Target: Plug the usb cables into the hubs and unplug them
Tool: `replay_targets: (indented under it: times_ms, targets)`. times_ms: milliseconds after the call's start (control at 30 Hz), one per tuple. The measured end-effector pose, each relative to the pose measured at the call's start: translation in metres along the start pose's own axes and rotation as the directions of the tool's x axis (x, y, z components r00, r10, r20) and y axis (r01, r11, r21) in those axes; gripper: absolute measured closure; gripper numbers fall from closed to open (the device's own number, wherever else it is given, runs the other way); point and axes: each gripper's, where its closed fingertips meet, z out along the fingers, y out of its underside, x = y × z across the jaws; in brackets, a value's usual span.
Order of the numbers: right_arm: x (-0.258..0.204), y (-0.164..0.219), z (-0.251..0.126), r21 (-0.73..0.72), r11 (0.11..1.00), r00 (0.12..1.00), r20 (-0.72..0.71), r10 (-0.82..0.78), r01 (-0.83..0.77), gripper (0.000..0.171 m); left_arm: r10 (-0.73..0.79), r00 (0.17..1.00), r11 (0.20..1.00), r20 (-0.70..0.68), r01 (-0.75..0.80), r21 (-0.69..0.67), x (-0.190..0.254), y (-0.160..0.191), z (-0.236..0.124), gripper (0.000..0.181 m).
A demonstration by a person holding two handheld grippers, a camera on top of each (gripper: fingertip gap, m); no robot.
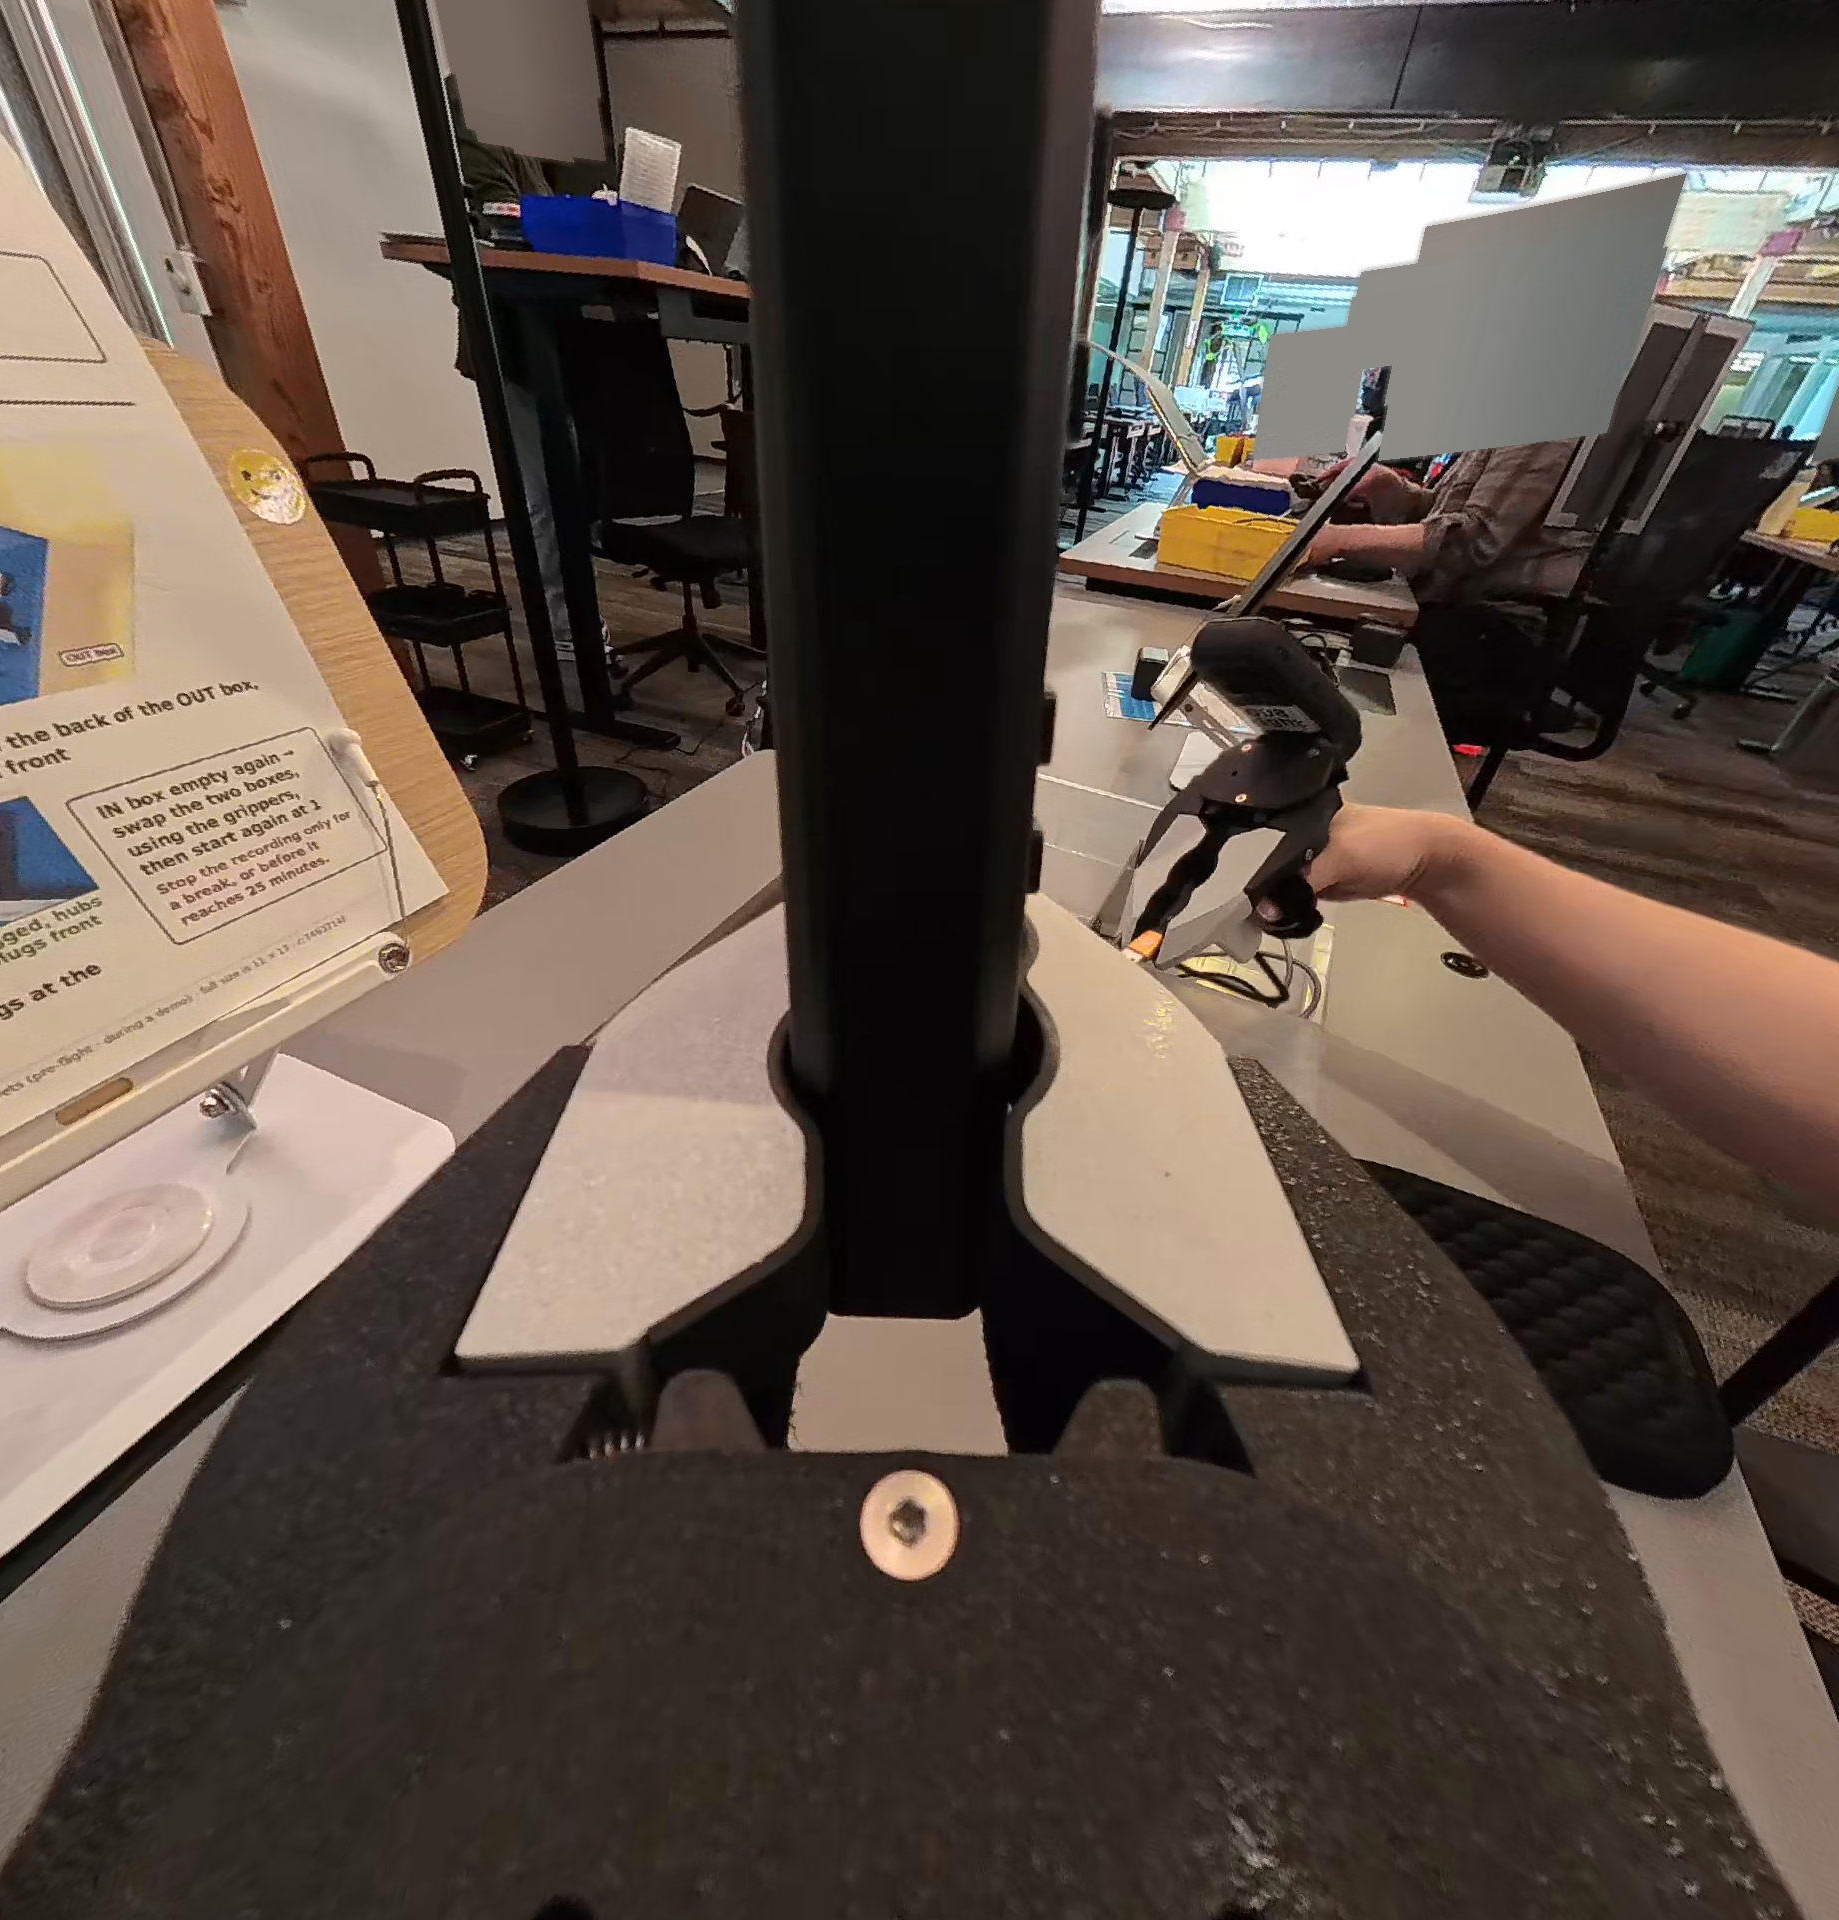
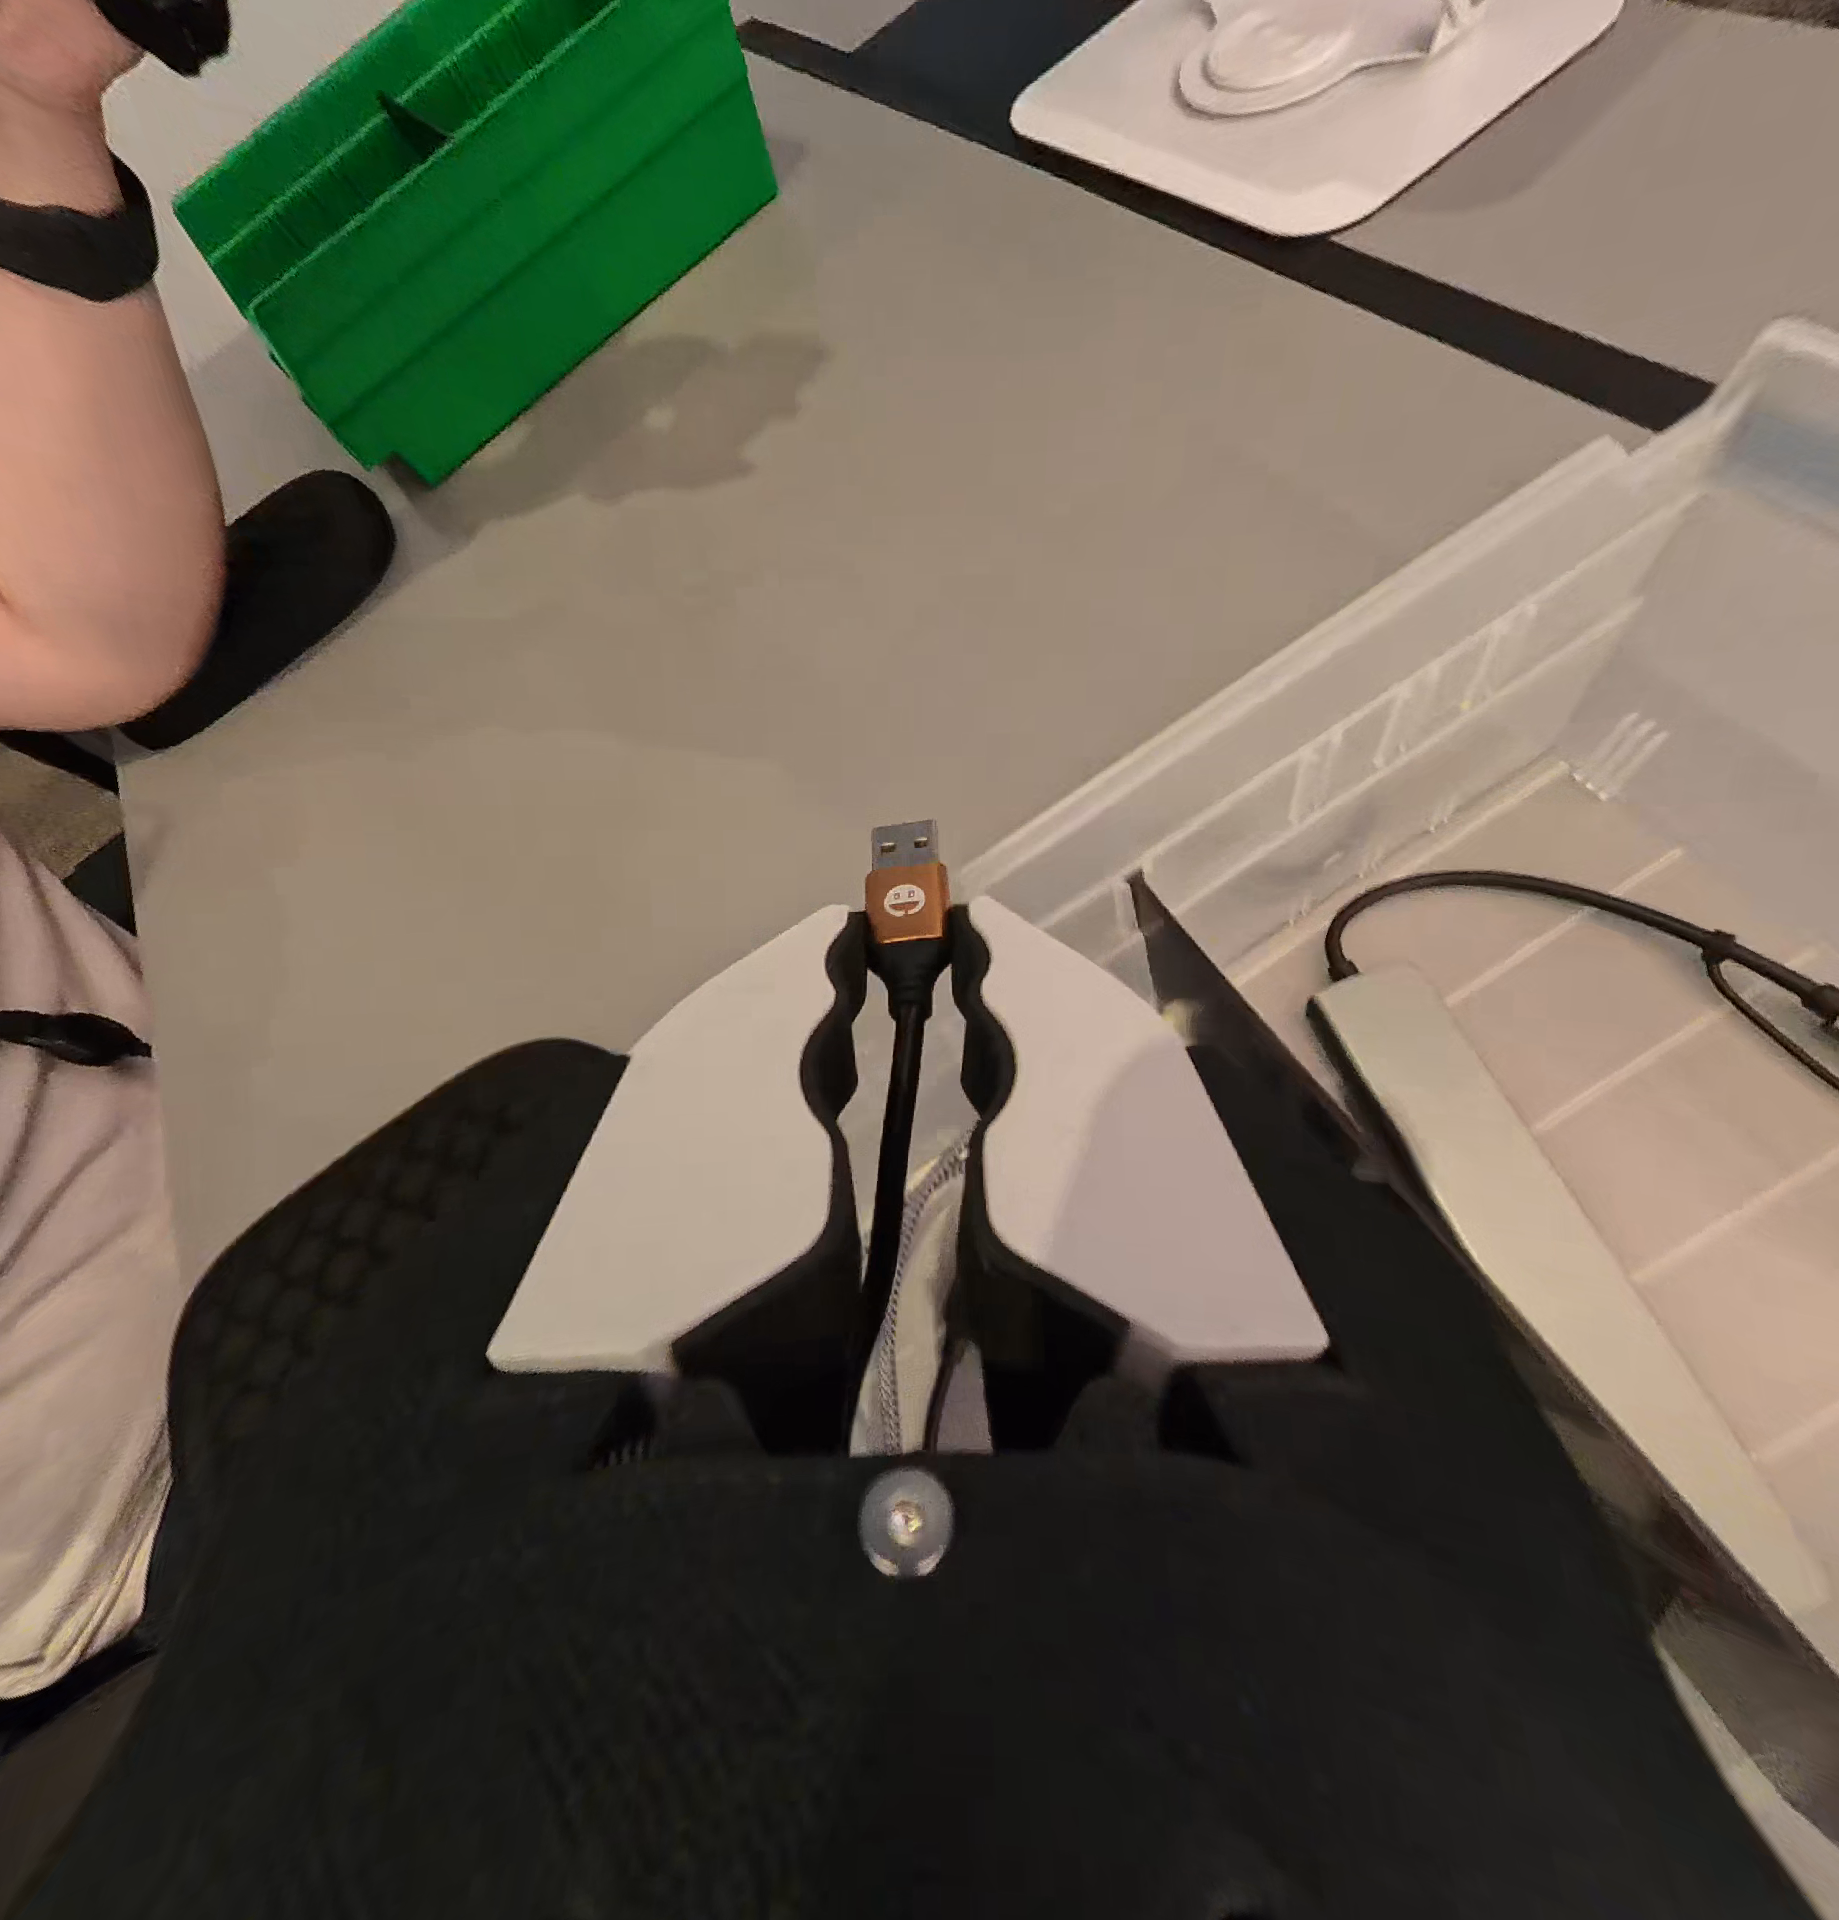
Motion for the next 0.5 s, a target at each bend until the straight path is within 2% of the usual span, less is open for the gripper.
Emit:
replay_targets:
  times_ms: [100,167,233,300,367,433,500]
  targets:
    - [0.004,-0.001,-0.015,0.082,0.997,1.0,-0.005,0.014,-0.014,0.155,0.003,1.0,1.0,-0.004,-0.003,-0.001,0.002,0.0,0.001,0.151]
    - [0.017,0.004,-0.029,0.099,0.993,0.995,-0.069,0.067,-0.06,0.155,0.008,1.0,1.0,-0.007,-0.008,-0.004,0.004,0.0,0.002,0.151]
    - [0.034,0.021,-0.035,0.037,0.994,0.981,-0.163,0.105,-0.1,0.155,0.014,1.0,1.0,-0.009,-0.014,-0.009,0.006,0.0,0.003,0.151]
    - [0.039,0.038,-0.03,-0.05,0.991,0.976,-0.19,0.11,-0.122,0.155,0.022,1.0,1.0,-0.012,-0.022,-0.016,0.009,0.0,0.004,0.151]
    - [0.037,0.048,-0.02,-0.125,0.984,0.978,-0.185,0.1,-0.125,0.144,0.029,0.999,0.999,-0.018,-0.029,-0.023,0.013,0.001,0.006,0.151]
    - [0.03,0.044,-0.015,-0.149,0.984,0.985,-0.16,0.069,-0.093,0.135,0.032,0.999,0.999,-0.027,-0.033,-0.028,0.016,0.001,0.008,0.151]
    - [0.02,0.023,-0.021,-0.085,0.994,0.988,-0.14,0.062,-0.074,0.133,0.032,0.999,0.999,-0.04,-0.033,-0.032,0.02,0.002,0.01,0.151]
